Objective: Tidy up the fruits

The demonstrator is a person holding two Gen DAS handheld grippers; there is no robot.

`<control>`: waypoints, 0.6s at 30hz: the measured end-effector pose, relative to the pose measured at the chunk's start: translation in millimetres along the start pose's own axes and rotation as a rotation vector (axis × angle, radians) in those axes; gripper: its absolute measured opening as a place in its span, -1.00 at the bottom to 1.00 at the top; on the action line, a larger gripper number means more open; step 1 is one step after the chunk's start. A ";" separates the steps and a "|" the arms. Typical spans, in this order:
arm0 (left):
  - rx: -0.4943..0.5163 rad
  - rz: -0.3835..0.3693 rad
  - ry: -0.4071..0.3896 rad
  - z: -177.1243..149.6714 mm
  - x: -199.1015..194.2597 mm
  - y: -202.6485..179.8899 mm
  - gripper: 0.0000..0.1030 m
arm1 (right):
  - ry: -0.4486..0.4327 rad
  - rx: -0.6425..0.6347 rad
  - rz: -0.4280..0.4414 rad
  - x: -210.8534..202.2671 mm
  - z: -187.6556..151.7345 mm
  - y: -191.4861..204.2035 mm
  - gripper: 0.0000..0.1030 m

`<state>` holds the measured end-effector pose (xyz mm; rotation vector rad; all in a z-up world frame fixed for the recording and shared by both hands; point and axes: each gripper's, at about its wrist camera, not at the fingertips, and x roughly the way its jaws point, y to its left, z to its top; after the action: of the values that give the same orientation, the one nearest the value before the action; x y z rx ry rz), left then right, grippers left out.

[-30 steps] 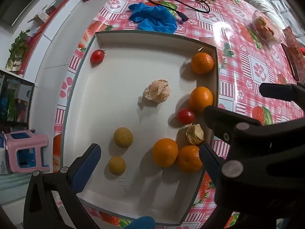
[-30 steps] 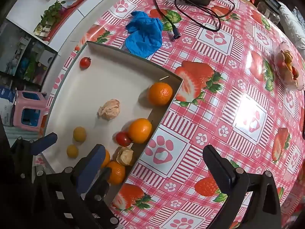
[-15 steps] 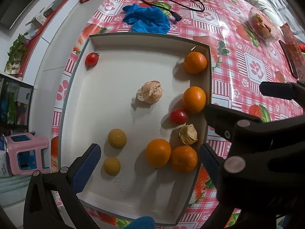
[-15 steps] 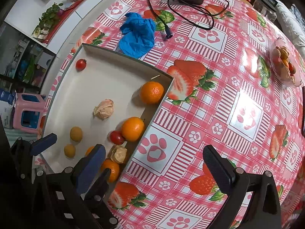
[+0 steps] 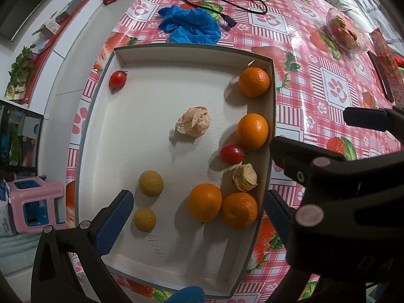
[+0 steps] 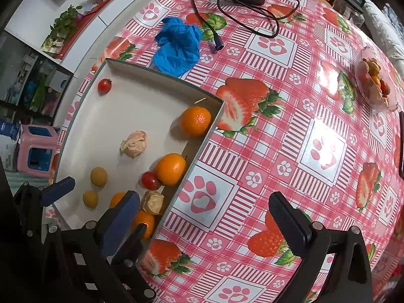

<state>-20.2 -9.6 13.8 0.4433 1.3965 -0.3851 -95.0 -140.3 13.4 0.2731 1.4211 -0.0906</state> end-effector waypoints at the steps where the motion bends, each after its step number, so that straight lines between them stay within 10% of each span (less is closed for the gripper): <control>1: 0.000 -0.001 0.000 -0.3 -0.2 0.1 0.99 | 0.000 0.000 0.000 -0.2 -0.3 -0.1 1.00; 18: 0.013 -0.001 0.001 0.6 -2.5 -5.7 0.99 | 0.001 0.010 0.002 -1.2 -0.9 -3.7 1.00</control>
<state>-22.9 -14.8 16.0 0.4534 1.3955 -0.3946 -96.9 -143.7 13.9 0.2826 1.4218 -0.0962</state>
